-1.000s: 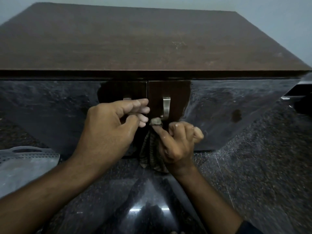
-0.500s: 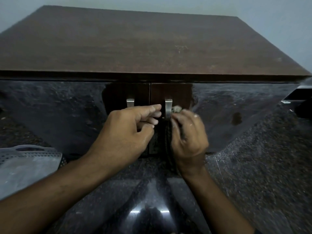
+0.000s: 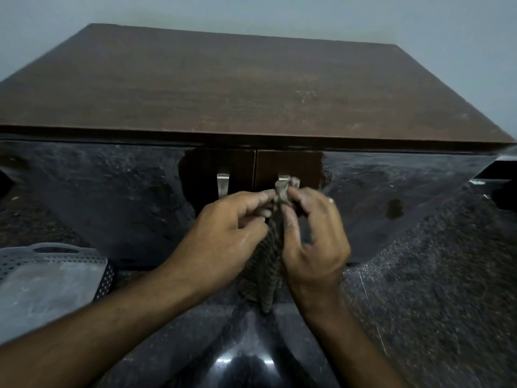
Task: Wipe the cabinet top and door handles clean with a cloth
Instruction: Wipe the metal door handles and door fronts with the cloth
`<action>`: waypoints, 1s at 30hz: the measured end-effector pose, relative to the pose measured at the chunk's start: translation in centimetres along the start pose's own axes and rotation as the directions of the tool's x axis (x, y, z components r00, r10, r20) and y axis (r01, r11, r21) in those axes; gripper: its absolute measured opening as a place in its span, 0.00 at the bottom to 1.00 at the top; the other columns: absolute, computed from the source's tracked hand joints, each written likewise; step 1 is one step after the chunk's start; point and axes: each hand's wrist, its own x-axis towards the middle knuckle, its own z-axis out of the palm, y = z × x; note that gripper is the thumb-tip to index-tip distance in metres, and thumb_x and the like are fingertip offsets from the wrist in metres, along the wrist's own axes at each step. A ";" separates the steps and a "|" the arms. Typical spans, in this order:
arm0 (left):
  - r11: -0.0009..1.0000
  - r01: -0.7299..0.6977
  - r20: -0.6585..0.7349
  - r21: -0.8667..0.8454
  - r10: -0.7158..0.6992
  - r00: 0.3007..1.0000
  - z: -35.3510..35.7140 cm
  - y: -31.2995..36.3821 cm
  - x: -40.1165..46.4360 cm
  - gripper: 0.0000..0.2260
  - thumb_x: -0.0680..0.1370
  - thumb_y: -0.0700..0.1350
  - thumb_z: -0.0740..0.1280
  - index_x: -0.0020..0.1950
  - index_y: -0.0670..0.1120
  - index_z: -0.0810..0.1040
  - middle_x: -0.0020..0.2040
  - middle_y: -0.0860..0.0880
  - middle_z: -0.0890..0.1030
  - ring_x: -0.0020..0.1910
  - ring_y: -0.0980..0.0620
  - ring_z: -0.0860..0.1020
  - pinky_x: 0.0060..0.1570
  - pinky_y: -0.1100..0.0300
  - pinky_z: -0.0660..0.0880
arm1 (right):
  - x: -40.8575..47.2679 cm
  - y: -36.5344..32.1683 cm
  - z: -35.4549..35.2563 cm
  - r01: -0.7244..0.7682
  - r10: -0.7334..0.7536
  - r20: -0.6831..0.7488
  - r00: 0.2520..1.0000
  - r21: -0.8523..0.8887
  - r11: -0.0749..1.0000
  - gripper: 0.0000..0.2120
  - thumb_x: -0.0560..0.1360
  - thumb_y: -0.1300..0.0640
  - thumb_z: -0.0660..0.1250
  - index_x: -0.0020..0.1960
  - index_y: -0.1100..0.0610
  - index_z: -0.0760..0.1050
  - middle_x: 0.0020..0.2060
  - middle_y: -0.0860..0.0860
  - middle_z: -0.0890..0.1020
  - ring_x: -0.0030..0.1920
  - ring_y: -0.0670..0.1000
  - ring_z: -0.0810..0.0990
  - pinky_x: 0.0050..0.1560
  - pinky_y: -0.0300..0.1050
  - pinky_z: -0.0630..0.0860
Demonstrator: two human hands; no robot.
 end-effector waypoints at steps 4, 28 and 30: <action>0.998 -0.001 -0.007 -0.061 0.000 1.000 0.1 0.4 0.1 0.23 0.74 0.44 0.63 0.69 0.52 0.74 0.60 0.60 0.80 0.58 0.67 0.77 0.61 0.68 0.73 | 0.3 -0.3 0.1 0.003 -0.003 -0.043 0.999 -0.007 1.000 0.07 0.75 0.73 0.70 0.53 0.69 0.82 0.49 0.60 0.83 0.52 0.52 0.82 0.59 0.39 0.77; 0.965 -0.160 -0.004 0.207 0.164 0.986 -0.1 0.4 -0.2 0.23 0.76 0.36 0.68 0.70 0.50 0.75 0.60 0.60 0.77 0.60 0.65 0.75 0.59 0.72 0.72 | 0.3 -0.2 -0.6 -0.520 0.501 0.154 0.852 0.133 0.844 0.08 0.76 0.64 0.72 0.55 0.58 0.85 0.47 0.45 0.84 0.49 0.39 0.82 0.50 0.32 0.78; 0.966 -0.167 -0.005 0.197 0.172 0.985 -0.1 0.3 -0.2 0.23 0.76 0.35 0.68 0.71 0.49 0.75 0.61 0.60 0.77 0.60 0.65 0.75 0.59 0.73 0.71 | 1.7 -0.6 -0.9 -0.534 0.527 0.095 0.844 0.238 0.811 0.09 0.74 0.64 0.75 0.54 0.57 0.85 0.46 0.47 0.86 0.48 0.44 0.85 0.50 0.37 0.81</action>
